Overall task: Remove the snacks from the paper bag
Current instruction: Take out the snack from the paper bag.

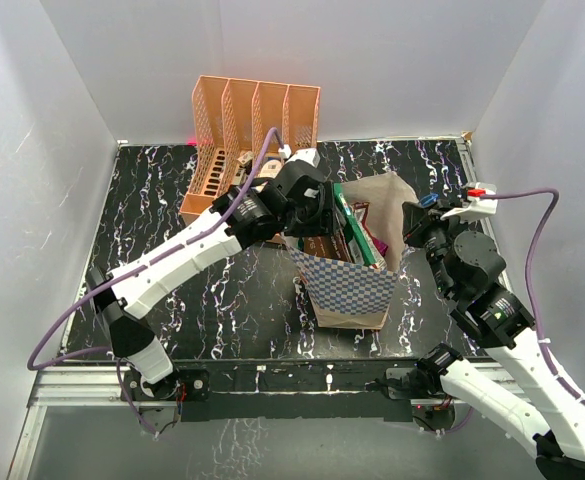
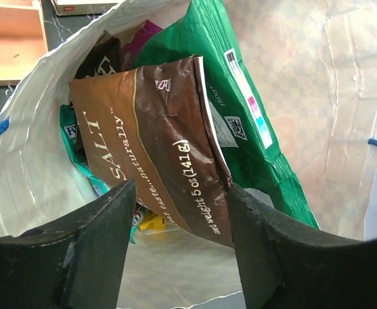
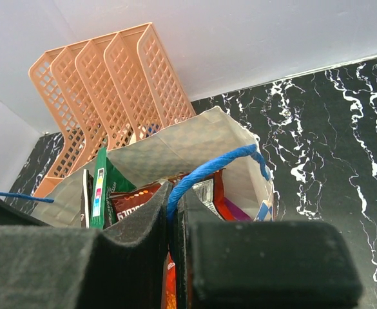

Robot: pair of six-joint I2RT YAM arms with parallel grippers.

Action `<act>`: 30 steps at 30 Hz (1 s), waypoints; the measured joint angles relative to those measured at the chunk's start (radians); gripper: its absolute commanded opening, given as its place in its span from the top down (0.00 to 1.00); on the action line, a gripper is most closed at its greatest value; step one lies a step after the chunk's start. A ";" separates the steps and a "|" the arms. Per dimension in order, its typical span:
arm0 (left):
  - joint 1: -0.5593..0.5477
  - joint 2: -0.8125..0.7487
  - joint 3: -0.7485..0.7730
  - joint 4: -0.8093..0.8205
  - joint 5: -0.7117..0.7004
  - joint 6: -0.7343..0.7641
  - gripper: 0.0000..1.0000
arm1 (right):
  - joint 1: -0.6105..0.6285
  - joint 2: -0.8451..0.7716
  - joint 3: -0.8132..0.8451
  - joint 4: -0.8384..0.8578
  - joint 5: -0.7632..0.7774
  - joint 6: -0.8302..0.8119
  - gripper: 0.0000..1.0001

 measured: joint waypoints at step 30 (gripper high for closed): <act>-0.059 0.113 0.052 0.035 -0.009 0.029 0.12 | 0.000 0.000 0.018 -0.005 -0.052 -0.016 0.93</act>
